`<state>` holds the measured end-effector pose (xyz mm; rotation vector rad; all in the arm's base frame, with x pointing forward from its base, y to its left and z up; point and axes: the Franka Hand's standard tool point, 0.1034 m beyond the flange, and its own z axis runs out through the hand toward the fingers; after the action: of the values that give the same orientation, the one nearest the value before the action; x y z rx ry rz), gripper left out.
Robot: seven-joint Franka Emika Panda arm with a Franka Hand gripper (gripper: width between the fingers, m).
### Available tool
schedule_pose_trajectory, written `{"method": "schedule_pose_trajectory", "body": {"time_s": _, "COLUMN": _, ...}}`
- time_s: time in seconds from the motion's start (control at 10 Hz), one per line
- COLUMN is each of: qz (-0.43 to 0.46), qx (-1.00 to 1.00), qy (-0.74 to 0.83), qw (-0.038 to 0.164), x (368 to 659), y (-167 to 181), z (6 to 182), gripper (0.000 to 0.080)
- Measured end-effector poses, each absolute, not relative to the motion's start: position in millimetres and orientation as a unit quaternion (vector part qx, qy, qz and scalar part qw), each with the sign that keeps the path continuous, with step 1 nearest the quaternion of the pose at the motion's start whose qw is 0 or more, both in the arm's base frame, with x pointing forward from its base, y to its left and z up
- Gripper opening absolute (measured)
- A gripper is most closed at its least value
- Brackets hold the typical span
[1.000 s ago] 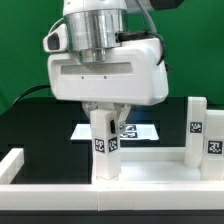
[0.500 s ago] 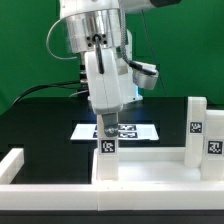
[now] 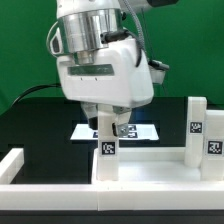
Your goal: Assemble desk
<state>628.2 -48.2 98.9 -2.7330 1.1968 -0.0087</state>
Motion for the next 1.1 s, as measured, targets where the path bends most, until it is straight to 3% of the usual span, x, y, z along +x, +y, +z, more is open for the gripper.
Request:
{"method": "schedule_pose_trajectory", "body": {"time_s": 0.4, "qz": -0.013, "qx": -0.955, "qy": 0.285, "qw": 0.074, "x": 628.4, "y": -49.6, "z": 98.9, "gripper": 0.0649}}
{"method": "schedule_pose_trajectory", "body": {"time_s": 0.5, "qz": -0.029, "qx": -0.985, "qy": 0.164, "qw": 0.051, "x": 631.7, "y": -51.5, "z": 100.4, "gripper": 0.0649}}
{"method": "schedule_pose_trajectory", "body": {"time_s": 0.7, "qz": -0.044, "qx": -0.993, "qy": 0.098, "qw": 0.045, "x": 635.6, "y": -48.9, "z": 100.0, "gripper": 0.0649}}
{"method": "schedule_pose_trajectory", "body": {"time_s": 0.8, "qz": -0.043, "qx": -0.991, "qy": 0.120, "qw": 0.046, "x": 635.6, "y": -49.2, "z": 100.1, "gripper": 0.0525}}
{"method": "schedule_pose_trajectory", "body": {"time_s": 0.9, "qz": -0.043, "qx": -0.991, "qy": 0.118, "qw": 0.045, "x": 635.6, "y": -49.3, "z": 100.1, "gripper": 0.0525}}
{"method": "schedule_pose_trajectory", "body": {"time_s": 1.1, "qz": -0.039, "qx": -0.976, "qy": 0.206, "qw": 0.050, "x": 635.3, "y": -51.7, "z": 99.7, "gripper": 0.0294}}
